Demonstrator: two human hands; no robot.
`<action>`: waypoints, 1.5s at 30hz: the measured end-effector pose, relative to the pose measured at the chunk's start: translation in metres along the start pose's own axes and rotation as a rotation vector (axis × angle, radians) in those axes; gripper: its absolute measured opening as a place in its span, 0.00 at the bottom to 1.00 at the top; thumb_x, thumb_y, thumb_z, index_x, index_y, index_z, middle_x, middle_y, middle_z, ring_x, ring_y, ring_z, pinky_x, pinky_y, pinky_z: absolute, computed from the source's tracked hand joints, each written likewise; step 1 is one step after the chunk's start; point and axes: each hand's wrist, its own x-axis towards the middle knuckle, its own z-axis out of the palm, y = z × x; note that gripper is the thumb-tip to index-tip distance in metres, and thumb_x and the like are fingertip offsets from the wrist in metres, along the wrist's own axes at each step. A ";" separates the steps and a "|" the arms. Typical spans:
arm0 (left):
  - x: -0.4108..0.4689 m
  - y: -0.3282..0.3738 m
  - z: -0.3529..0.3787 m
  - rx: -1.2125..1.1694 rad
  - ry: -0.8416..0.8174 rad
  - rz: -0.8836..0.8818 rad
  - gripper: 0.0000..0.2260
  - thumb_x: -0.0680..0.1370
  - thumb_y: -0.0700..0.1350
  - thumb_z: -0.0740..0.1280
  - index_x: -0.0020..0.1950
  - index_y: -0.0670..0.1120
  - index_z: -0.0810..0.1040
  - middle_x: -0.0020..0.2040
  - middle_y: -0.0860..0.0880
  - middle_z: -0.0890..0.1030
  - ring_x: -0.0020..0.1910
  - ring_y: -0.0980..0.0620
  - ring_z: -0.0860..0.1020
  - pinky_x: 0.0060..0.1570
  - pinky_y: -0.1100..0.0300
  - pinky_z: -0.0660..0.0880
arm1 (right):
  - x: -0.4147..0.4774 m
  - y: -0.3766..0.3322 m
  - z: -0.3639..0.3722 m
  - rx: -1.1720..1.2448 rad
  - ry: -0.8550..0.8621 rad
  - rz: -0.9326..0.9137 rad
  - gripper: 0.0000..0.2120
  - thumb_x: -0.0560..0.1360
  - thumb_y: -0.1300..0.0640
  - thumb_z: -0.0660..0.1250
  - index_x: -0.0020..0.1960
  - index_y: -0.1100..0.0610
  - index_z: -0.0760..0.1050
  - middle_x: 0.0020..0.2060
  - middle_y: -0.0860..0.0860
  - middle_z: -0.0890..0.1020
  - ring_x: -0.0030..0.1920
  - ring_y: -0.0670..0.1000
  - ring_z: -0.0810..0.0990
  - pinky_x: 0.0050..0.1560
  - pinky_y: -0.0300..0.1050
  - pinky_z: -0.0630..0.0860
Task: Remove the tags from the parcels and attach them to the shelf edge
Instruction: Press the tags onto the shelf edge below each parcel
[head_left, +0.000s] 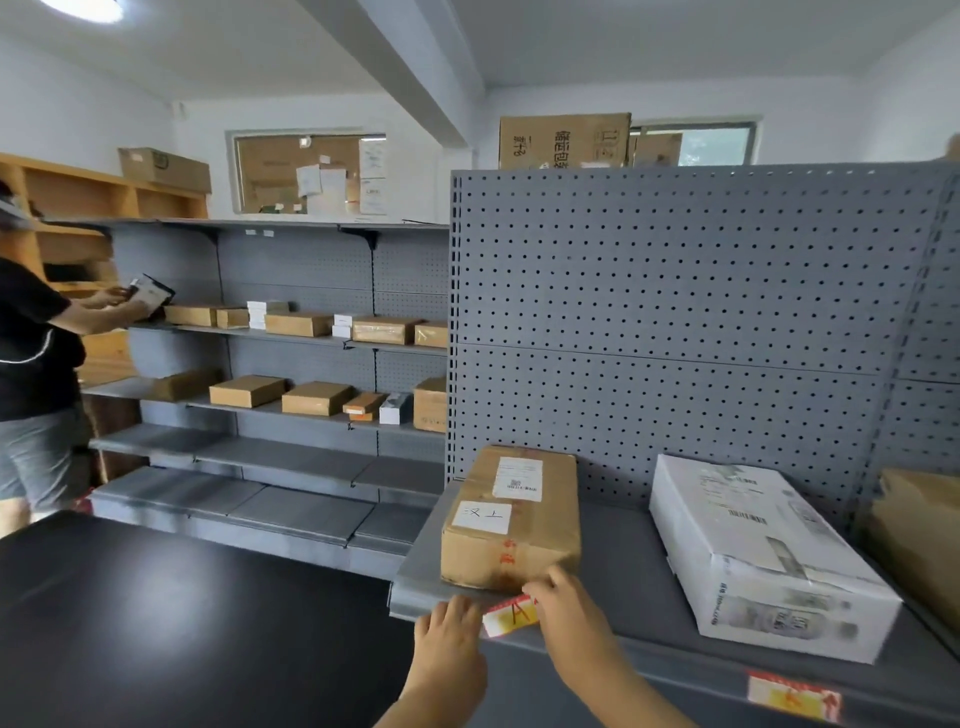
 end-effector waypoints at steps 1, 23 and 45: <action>0.002 -0.002 0.000 -0.005 -0.004 0.008 0.28 0.74 0.39 0.58 0.74 0.53 0.62 0.71 0.51 0.65 0.71 0.49 0.63 0.69 0.56 0.58 | 0.002 -0.002 0.000 -0.033 -0.018 0.011 0.18 0.78 0.65 0.55 0.64 0.54 0.72 0.61 0.53 0.69 0.60 0.54 0.72 0.52 0.47 0.71; 0.002 -0.006 -0.001 0.070 -0.008 0.142 0.27 0.75 0.38 0.58 0.73 0.52 0.62 0.71 0.50 0.63 0.71 0.47 0.62 0.71 0.52 0.58 | -0.009 -0.013 0.024 -0.075 -0.013 0.047 0.11 0.79 0.62 0.57 0.59 0.57 0.75 0.59 0.51 0.71 0.60 0.52 0.71 0.50 0.49 0.73; 0.012 0.002 -0.013 0.044 -0.024 0.174 0.24 0.76 0.35 0.60 0.70 0.50 0.70 0.73 0.51 0.65 0.70 0.47 0.66 0.69 0.52 0.65 | -0.014 -0.015 0.016 -0.168 -0.108 -0.038 0.15 0.76 0.67 0.59 0.61 0.59 0.73 0.62 0.53 0.70 0.60 0.55 0.70 0.60 0.49 0.72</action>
